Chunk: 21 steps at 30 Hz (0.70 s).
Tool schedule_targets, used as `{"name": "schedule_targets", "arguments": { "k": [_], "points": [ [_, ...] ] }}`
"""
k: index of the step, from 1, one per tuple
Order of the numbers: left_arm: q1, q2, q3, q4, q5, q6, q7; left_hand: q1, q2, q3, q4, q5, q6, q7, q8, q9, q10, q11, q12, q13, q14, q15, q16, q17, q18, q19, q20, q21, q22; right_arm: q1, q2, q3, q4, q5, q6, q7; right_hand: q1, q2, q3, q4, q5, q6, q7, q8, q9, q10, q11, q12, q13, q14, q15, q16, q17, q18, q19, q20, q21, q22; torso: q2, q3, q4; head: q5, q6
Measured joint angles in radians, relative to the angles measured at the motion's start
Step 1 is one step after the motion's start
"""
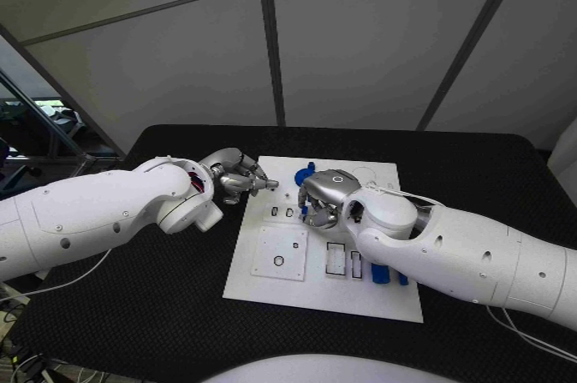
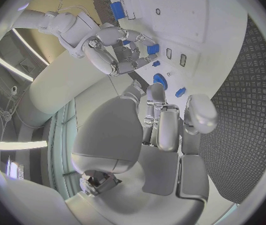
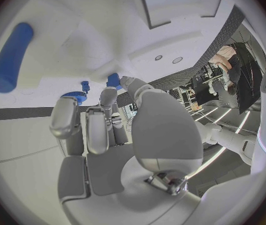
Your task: Assemble the parts on the task board
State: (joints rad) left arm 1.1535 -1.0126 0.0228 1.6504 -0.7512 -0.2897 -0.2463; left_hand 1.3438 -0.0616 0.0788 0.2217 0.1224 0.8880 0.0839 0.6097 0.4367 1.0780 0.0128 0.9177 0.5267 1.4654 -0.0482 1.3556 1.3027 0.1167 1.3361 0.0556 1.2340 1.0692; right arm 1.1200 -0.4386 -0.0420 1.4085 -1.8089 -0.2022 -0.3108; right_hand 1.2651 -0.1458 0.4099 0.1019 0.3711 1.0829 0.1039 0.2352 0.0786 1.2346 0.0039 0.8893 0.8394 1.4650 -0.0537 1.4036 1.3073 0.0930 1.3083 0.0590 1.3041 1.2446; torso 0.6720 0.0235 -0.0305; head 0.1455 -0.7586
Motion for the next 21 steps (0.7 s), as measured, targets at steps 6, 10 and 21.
{"name": "schedule_targets", "arguments": {
  "k": [6, 10, 21],
  "points": [
    [0.0, 0.001, 0.0, 0.0, 0.0, 0.0, 0.0, 0.0, 0.0, 0.0, 0.0, 0.0, 0.0, 0.0, 0.0, 0.0, 0.0, 0.0, 0.0, 0.0, 0.0, 0.0, 0.0, 0.0, 0.0, 0.0, 0.0, 0.0, 0.0, 0.001, 0.002, 0.0, -0.001, -0.002, 0.005, -0.001, 0.0, 0.0, 0.0, 0.0, 0.0, -0.001, -0.001, 0.0, 0.0, 0.0, 0.0, 0.0, -0.003, 0.0, 0.0, -0.004, 0.0, 0.0, 0.0, 0.0, 0.0, -0.003, 0.0, 0.0, -0.0001, -0.001, -0.001],
    [0.0, 0.002, 0.0, 0.0, 0.0, 0.0, 0.001, 0.0, 0.0, 0.0, 0.0, 0.0, 0.0, 0.0, 0.0, 0.0, 0.0, 0.0, 0.0, 0.0, 0.0, 0.0, 0.0, 0.0, 0.0, 0.0, 0.0, 0.0, 0.0, 0.001, 0.003, 0.001, -0.002, -0.003, 0.008, -0.001, 0.0, 0.0, -0.002, 0.002, -0.005, -0.002, -0.002, 0.0, 0.0, -0.006, 0.006, -0.012, -0.009, 0.0, 0.0, -0.01, 0.0, 0.0, 0.0, 0.0, -0.007, -0.006, 0.0, 0.0, -0.0001, -0.001, -0.001],
    [0.0, 0.003, 0.0, -0.001, 0.0, 0.002, 0.004, 0.0, 0.0, 0.0, 0.0, 0.0, 0.0, 0.0, 0.0, -0.001, 0.0, 0.0, 0.0, -0.001, 0.0, 0.0, 0.0, 0.0, 0.0, 0.0, 0.0, 0.0, 0.0, 0.001, 0.004, 0.0, -0.005, -0.005, 0.013, -0.005, -0.025, -0.024, -0.02, 0.015, -0.009, -0.019, 0.007, -0.028, 0.069, -0.029, 0.021, -0.036, -0.024, 0.0, 0.008, -0.027, 0.001, 0.0, -0.018, 0.011, -0.023, -0.025, 0.0, 0.0, -0.0002, -0.001, -0.002]
  ]
}}
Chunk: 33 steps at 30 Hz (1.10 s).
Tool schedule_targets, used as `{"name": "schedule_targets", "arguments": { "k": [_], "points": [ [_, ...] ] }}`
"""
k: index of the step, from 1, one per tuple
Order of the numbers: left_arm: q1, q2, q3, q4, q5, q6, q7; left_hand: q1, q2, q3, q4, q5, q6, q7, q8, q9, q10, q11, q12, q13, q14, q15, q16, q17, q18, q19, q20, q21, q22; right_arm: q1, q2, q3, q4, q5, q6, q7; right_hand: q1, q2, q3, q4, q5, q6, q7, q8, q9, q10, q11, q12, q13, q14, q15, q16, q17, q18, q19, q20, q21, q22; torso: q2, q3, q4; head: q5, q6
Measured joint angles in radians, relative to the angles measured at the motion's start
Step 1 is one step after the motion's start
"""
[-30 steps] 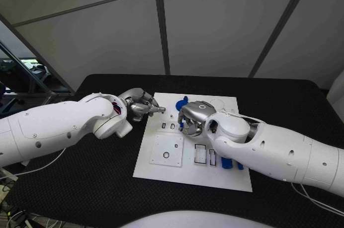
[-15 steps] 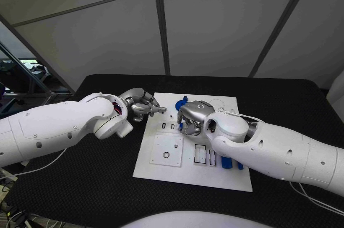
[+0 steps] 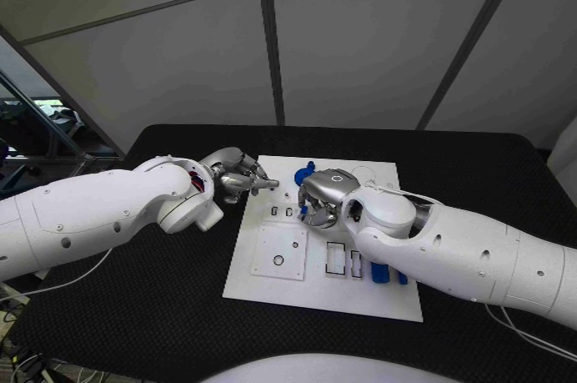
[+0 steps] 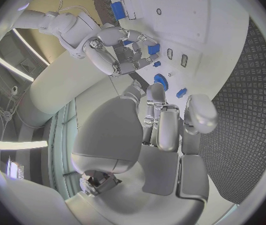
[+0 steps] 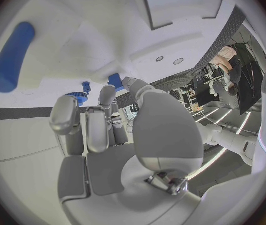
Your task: Assemble the parts on the task board
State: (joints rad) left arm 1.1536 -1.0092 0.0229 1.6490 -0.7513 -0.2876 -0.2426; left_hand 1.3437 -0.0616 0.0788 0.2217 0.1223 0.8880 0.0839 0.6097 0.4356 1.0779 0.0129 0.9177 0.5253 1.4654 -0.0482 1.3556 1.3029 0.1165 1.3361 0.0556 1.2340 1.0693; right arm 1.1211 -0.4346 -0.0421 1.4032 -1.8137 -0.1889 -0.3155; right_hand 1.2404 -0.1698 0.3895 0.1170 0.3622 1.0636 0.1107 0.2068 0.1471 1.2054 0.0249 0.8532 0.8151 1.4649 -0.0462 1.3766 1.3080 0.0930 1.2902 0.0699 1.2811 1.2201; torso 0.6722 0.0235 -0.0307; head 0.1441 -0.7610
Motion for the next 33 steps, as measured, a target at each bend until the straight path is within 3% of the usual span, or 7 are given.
{"name": "schedule_targets", "arguments": {
  "k": [8, 25, 33],
  "points": [
    [0.0, 0.0, 0.0, -0.001, 0.0, 0.008, 0.002, 0.0, 0.0, -0.003, -0.003, 0.0, 0.0, 0.0, 0.0, -0.001, 0.0, 0.0, 0.0, -0.001, 0.0, 0.0, 0.0, -0.001, 0.0, 0.0, 0.0, 0.0, 0.0, -0.003, 0.0, -0.002, -0.003, 0.0, 0.005, -0.002, -0.005, -0.005, -0.006, 0.006, 0.0, -0.029, 0.01, -0.025, -0.015, -0.011, 0.011, -0.007, 0.002, 0.0, 0.007, -0.012, 0.0, 0.0, -0.007, 0.007, -0.01, -0.007, 0.0, 0.0, -0.0001, -0.003, 0.003],
    [0.0, 0.002, 0.0, -0.003, 0.0, 0.021, 0.004, 0.0, 0.0, -0.003, -0.003, 0.0, 0.0, 0.0, 0.0, -0.002, 0.0, 0.0, 0.0, -0.001, 0.0, 0.0, 0.0, -0.001, 0.0, 0.0, 0.0, 0.0, 0.002, -0.003, 0.0, -0.002, 0.0, 0.0, 0.008, -0.004, -0.009, -0.009, -0.007, 0.008, -0.003, -0.043, 0.018, -0.038, -0.021, -0.021, 0.014, -0.014, -0.001, 0.001, 0.013, -0.02, 0.0, 0.0, -0.014, 0.014, -0.02, -0.015, 0.0, 0.0002, 0.0, -0.004, 0.006],
    [0.0, 0.004, 0.0, -0.005, 0.0, 0.023, 0.004, 0.0, 0.0, -0.003, -0.003, 0.0, 0.0, 0.0, 0.0, -0.001, 0.0, 0.0, 0.0, -0.001, 0.0, 0.0, 0.0, -0.001, 0.0, 0.0, 0.0, 0.0, 0.002, -0.003, -0.001, -0.002, 0.002, 0.0, 0.004, -0.005, -0.014, -0.014, -0.014, 0.014, -0.003, -0.066, 0.027, -0.053, -0.031, -0.034, 0.027, -0.021, -0.002, 0.004, 0.018, -0.027, -0.004, 0.0, -0.018, 0.018, -0.028, -0.022, 0.0, 0.0002, 0.0, -0.004, 0.006]
  ]
}}
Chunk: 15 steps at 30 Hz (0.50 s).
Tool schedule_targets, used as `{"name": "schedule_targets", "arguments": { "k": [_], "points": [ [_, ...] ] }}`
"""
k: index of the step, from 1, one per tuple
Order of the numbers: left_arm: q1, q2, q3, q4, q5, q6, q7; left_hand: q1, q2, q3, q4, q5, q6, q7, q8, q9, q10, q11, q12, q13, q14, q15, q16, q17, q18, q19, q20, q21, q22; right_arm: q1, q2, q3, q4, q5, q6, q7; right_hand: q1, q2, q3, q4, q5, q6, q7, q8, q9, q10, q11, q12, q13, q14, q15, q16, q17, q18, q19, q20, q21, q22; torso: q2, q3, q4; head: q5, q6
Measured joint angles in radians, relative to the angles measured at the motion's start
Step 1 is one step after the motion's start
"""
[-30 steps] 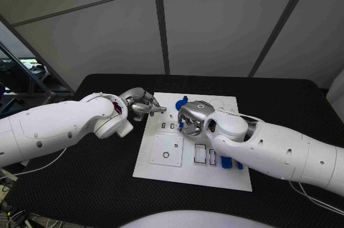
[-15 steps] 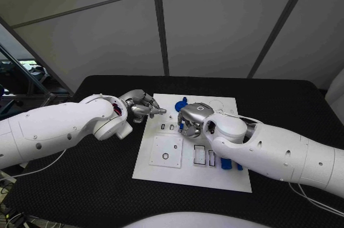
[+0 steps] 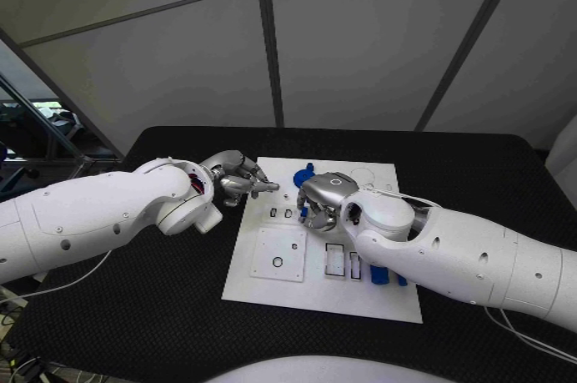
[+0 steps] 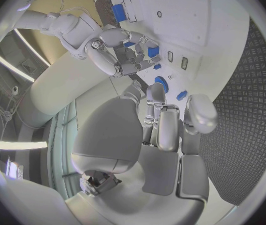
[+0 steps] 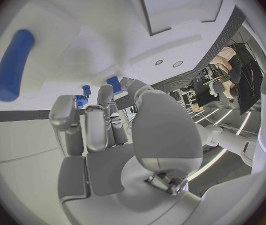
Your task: Assemble the parts on the task board
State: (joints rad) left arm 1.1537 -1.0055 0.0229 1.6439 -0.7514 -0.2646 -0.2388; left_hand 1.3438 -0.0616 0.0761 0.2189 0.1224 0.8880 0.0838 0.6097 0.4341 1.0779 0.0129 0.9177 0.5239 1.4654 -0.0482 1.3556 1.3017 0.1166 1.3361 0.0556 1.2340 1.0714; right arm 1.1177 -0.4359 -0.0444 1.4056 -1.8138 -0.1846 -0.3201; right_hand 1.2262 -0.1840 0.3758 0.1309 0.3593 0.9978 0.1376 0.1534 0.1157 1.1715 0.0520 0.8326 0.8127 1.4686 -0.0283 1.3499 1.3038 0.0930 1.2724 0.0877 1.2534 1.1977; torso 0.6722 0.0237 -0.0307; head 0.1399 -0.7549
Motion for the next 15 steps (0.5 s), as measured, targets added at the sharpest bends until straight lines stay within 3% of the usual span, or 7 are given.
{"name": "schedule_targets", "arguments": {
  "k": [3, 6, 9, 15],
  "points": [
    [0.0, 0.0, 0.0, -0.001, 0.0, 0.001, 0.0, 0.0, 0.0, 0.0, 0.0, 0.0, 0.0, 0.0, 0.0, 0.0, 0.0, 0.0, 0.0, 0.0, 0.0, 0.0, 0.0, 0.0, 0.0, 0.0, 0.0, 0.0, 0.0, 0.0, 0.0, 0.0, 0.001, 0.0, -0.004, 0.0, 0.0, 0.0, -0.006, 0.006, -0.005, -0.02, 0.003, -0.012, -0.007, -0.01, 0.003, -0.006, -0.003, -0.004, 0.004, -0.003, -0.003, 0.0, -0.005, 0.005, -0.005, -0.006, 0.0, 0.0, 0.0, -0.001, 0.0],
    [0.0, 0.001, 0.0, -0.002, 0.0, 0.001, 0.0, 0.0, 0.0, 0.0, 0.0, 0.0, 0.0, 0.0, 0.0, 0.0, 0.0, 0.0, 0.0, 0.0, 0.0, 0.0, 0.0, 0.0, 0.0, 0.0, 0.0, 0.0, 0.0, 0.0, -0.001, 0.0, 0.002, 0.0, -0.014, 0.0, 0.001, -0.015, -0.024, 0.015, -0.033, -0.057, 0.012, -0.035, -0.02, -0.034, 0.009, -0.029, -0.024, -0.002, 0.012, -0.005, -0.004, 0.0, -0.009, 0.009, -0.011, -0.009, 0.0, 0.0, 0.0, -0.001, 0.0],
    [0.0, 0.002, 0.0, -0.003, 0.0, 0.002, 0.0, 0.0, 0.0, 0.0, 0.0, 0.0, 0.0, 0.0, 0.0, 0.0, 0.0, 0.0, 0.0, 0.0, 0.0, 0.0, 0.0, 0.0, 0.0, 0.0, 0.0, 0.0, 0.002, 0.0, -0.004, 0.0, 0.004, 0.0, -0.028, 0.0, 0.012, -0.024, -0.088, 0.035, -0.025, -0.098, 0.025, -0.056, -0.035, -0.048, 0.023, -0.031, -0.028, -0.002, 0.024, -0.005, -0.004, 0.0, -0.018, 0.018, -0.012, -0.01, 0.0, 0.0, 0.0, -0.001, 0.0],
    [0.0, 0.003, 0.0, -0.007, 0.0, 0.003, 0.0, 0.0, 0.0, 0.0, 0.0, 0.0, 0.0, 0.0, 0.0, 0.0, 0.0, 0.0, 0.0, 0.0, 0.0, 0.0, 0.0, 0.0, 0.0, 0.0, 0.0, 0.0, 0.002, 0.0, -0.017, 0.0, 0.021, 0.002, -0.069, 0.006, 0.06, -0.012, -0.195, 0.093, -0.019, -0.111, 0.032, -0.057, -0.044, -0.055, 0.03, -0.02, -0.027, 0.0, 0.029, -0.012, -0.008, 0.0, -0.023, 0.023, -0.022, -0.015, 0.0, 0.0, 0.0006, -0.002, 0.003]
  ]
}}
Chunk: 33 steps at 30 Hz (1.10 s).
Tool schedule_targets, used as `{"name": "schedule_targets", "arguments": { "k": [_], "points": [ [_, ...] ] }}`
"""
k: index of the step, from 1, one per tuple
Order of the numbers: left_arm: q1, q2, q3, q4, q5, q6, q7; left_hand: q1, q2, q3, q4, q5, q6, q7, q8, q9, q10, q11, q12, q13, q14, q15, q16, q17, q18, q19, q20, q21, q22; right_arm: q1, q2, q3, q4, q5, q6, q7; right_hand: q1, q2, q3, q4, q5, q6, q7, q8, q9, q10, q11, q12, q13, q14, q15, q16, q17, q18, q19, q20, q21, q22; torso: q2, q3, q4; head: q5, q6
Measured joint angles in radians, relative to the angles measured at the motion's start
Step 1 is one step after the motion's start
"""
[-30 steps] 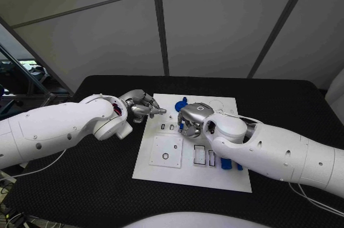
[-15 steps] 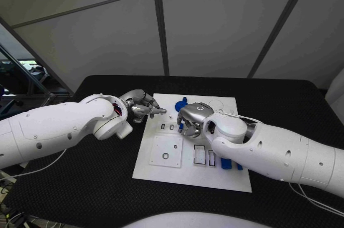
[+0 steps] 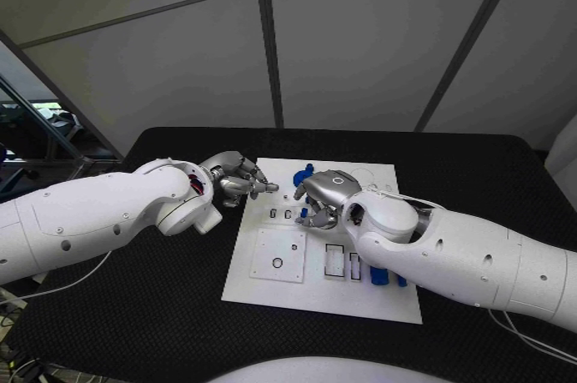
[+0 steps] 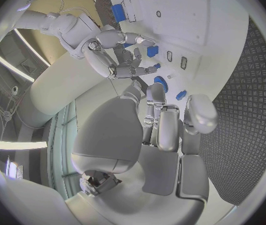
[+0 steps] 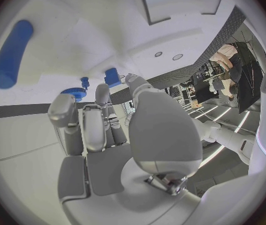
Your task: Assemble the parts on the task board
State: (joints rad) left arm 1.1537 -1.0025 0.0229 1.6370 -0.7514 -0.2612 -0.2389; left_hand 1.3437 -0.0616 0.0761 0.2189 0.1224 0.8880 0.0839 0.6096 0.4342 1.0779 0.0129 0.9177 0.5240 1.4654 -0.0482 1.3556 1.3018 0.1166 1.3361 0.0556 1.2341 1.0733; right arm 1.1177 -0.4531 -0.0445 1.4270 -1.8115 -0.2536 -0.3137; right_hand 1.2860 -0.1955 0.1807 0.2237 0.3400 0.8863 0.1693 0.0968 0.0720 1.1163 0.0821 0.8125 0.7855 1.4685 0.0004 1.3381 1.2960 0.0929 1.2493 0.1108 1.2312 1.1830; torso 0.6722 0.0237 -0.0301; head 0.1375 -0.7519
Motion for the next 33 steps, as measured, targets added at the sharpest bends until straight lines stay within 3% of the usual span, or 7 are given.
{"name": "schedule_targets", "arguments": {
  "k": [6, 11, 18, 22, 25, 27, 33],
  "points": [
    [0.0, 0.003, 0.0, -0.007, 0.001, 0.002, 0.0, 0.0, 0.0, -0.006, 0.006, 0.0, -0.02, 0.005, -0.005, -0.008, -0.018, 0.002, -0.01, -0.008, 0.0, 0.0, -0.004, -0.009, 0.0, -0.011, 0.007, -0.008, -0.012, 0.0, -0.039, 0.0, 0.046, 0.02, -0.063, 0.055, 0.061, 0.022, -0.032, 0.042, 0.0, 0.005, -0.005, 0.005, 0.0, 0.008, -0.008, 0.04, 0.029, 0.0, 0.0, -0.014, -0.012, 0.0, -0.005, 0.005, -0.013, -0.014, 0.0, 0.0005, 0.0, 0.001, 0.002],
    [0.0, 0.011, 0.0, -0.012, 0.011, 0.003, 0.0, 0.0, 0.0, -0.011, 0.012, 0.0, -0.079, 0.036, -0.064, -0.045, -0.035, 0.023, -0.028, -0.022, -0.007, 0.019, -0.008, -0.018, 0.0, -0.031, 0.016, -0.023, -0.029, 0.003, -0.108, 0.0, 0.121, 0.068, -0.106, 0.143, 0.119, 0.041, -0.007, 0.03, 0.011, 0.055, -0.017, 0.033, 0.008, 0.016, -0.016, 0.042, 0.026, -0.002, -0.003, -0.053, -0.05, 0.017, -0.034, -0.005, -0.053, -0.054, -0.002, 0.0001, -0.0012, -0.004, 0.011],
    [0.005, 0.021, 0.0, -0.017, 0.023, 0.022, -0.007, -0.034, 0.009, -0.032, 0.041, 0.0, -0.086, 0.043, -0.097, -0.079, -0.011, 0.04, -0.004, -0.015, -0.002, 0.027, 0.006, -0.004, 0.0, -0.021, 0.029, -0.009, -0.003, 0.034, -0.255, 0.05, 0.231, 0.24, -0.119, 0.23, 0.167, 0.054, 0.051, 0.003, 0.02, 0.088, -0.024, 0.042, 0.006, 0.028, -0.031, -0.012, -0.017, -0.016, -0.022, -0.178, -0.16, 0.032, -0.093, -0.017, -0.146, -0.148, -0.009, 0.0021, -0.0053, -0.01, 0.021],
    [0.025, 0.047, 0.0, -0.032, 0.014, 0.056, -0.03, -0.072, 0.027, -0.049, 0.066, 0.0, -0.076, 0.044, -0.101, -0.093, 0.009, 0.033, 0.032, 0.003, -0.002, 0.027, 0.025, 0.006, 0.0, 0.001, 0.032, 0.024, 0.04, 0.053, -0.342, 0.06, 0.269, 0.399, -0.116, 0.261, 0.167, 0.054, 0.09, 0.003, 0.03, 0.095, -0.021, 0.042, -0.001, -0.039, -0.023, -0.14, -0.112, -0.116, -0.015, -0.479, -0.417, 0.078, -0.239, -0.015, -0.352, -0.348, -0.017, 0.0046, -0.012, -0.007, 0.021],
    [0.045, 0.074, 0.0, -0.048, -0.016, 0.096, -0.057, -0.087, 0.032, -0.06, 0.068, 0.0, -0.051, 0.034, -0.101, -0.098, 0.062, 0.025, 0.109, 0.102, -0.002, 0.027, 0.046, 0.006, -0.001, 0.024, 0.027, 0.054, 0.083, 0.067, -0.394, 0.064, 0.279, 0.535, -0.113, 0.293, 0.201, 0.06, 0.136, -0.018, 0.047, 0.114, -0.013, 0.042, -0.001, -0.046, -0.022, -0.237, -0.184, -0.152, -0.01, -0.661, -0.549, 0.078, -0.27, -0.013, -0.427, -0.41, -0.023, 0.0073, -0.0166, -0.004, 0.021],
    [0.058, 0.095, 0.0, -0.062, -0.043, 0.126, -0.074, -0.093, 0.037, -0.064, 0.066, 0.0, -0.03, 0.027, -0.092, -0.097, 0.087, 0.022, 0.151, 0.16, 0.002, 0.023, 0.055, 0.006, -0.055, 0.035, 0.023, 0.067, 0.102, 0.073, -0.42, 0.065, 0.283, 0.613, -0.111, 0.318, 0.205, 0.063, 0.169, -0.031, 0.049, 0.126, -0.01, 0.042, -0.001, -0.018, -0.023, -0.33, -0.255, -0.151, -0.009, -0.725, -0.585, 0.078, -0.27, -0.013, -0.45, -0.428, -0.027, 0.0098, -0.0191, -0.001, 0.021],
    [0.095, 0.178, 0.001, -0.125, -0.133, 0.239, -0.132, -0.136, 0.05, -0.1, 0.069, 0.0, 0.0, 0.007, -0.058, -0.078, 0.111, 0.007, 0.205, 0.238, 0.0, 0.01, 0.062, 0.006, -0.053, 0.041, 0.016, 0.077, 0.124, 0.09, -0.471, 0.078, 0.269, 0.817, -0.106, 0.398, 0.168, 0.046, 0.195, -0.056, 0.049, 0.137, -0.011, 0.022, -0.002, 0.077, -0.011, -0.576, -0.454, -0.113, -0.001, -0.884, -0.672, 0.078, -0.261, -0.004, -0.52, -0.48, -0.039, 0.0171, -0.0241, 0.001, 0.016]
  ]
}}
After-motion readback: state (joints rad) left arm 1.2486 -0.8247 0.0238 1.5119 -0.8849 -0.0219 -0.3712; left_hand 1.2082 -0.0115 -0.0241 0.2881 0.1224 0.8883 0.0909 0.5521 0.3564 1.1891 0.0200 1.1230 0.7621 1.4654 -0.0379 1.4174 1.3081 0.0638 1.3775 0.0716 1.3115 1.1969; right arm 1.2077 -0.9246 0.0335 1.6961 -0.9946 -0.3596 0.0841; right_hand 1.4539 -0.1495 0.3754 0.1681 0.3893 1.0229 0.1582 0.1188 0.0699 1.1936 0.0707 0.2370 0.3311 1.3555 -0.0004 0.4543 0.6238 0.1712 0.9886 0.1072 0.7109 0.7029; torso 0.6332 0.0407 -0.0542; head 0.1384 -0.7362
